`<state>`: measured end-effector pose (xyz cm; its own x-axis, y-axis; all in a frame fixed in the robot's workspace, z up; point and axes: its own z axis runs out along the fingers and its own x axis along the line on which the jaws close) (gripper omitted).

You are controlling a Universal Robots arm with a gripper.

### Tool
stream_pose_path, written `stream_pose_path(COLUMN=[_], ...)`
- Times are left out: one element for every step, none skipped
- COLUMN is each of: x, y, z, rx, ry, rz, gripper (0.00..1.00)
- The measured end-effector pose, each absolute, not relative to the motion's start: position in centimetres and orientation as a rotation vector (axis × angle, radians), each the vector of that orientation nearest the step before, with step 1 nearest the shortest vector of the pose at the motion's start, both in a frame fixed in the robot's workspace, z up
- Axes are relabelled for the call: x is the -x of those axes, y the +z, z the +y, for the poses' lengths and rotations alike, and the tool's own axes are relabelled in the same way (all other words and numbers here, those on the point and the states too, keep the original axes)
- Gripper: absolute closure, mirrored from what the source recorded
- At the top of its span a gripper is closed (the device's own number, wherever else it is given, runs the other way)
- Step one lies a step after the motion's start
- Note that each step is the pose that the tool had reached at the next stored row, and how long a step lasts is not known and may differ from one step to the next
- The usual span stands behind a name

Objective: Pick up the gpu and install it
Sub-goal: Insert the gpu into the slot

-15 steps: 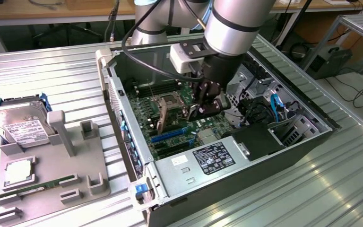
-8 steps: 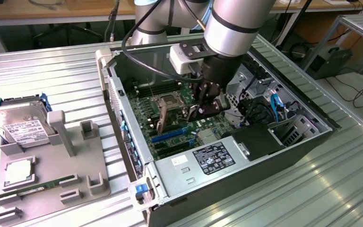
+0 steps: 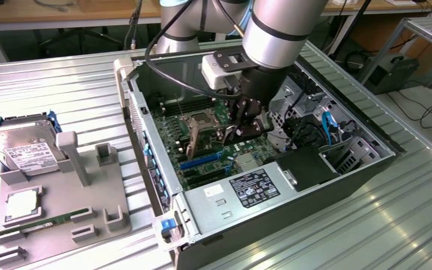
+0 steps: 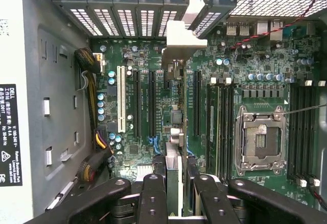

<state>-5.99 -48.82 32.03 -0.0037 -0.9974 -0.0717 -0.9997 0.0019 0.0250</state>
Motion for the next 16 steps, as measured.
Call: stream_pose_path(x=[5.99,5.99,5.99,5.99,5.99,5.99,5.99,5.99,5.99,5.99,5.99,5.99,5.99,5.99,5.99,5.99], y=[32.01,31.98,31.96,31.94,31.91,31.89,31.87,31.84,31.82,31.80,31.77,31.75,31.72,31.70,31.66,31.63], z=[-48.81,-48.81,-48.81,-48.81,-48.81,-48.81,-48.81,-48.81,-48.81,-48.81,-48.81,-48.80,-48.80,-48.80,-48.80,-48.79], rx=[2.194,2.194,2.194,2.194,2.194,2.194,2.194,2.194,2.194,2.194,2.194,2.194,2.194,2.194,2.194,2.194], ry=[0.106,0.106,0.106,0.106,0.106,0.106,0.106,0.106,0.106,0.106,0.106,0.106,0.106,0.106,0.106,0.106], rz=[2.200,2.200,2.200,2.200,2.200,2.200,2.200,2.200,2.200,2.200,2.200,2.200,2.200,2.200,2.200,2.200], gripper=[0.74,0.74,0.74,0.74,0.74,0.74,0.74,0.74,0.74,0.74,0.74,0.74,0.74,0.74,0.74,0.74])
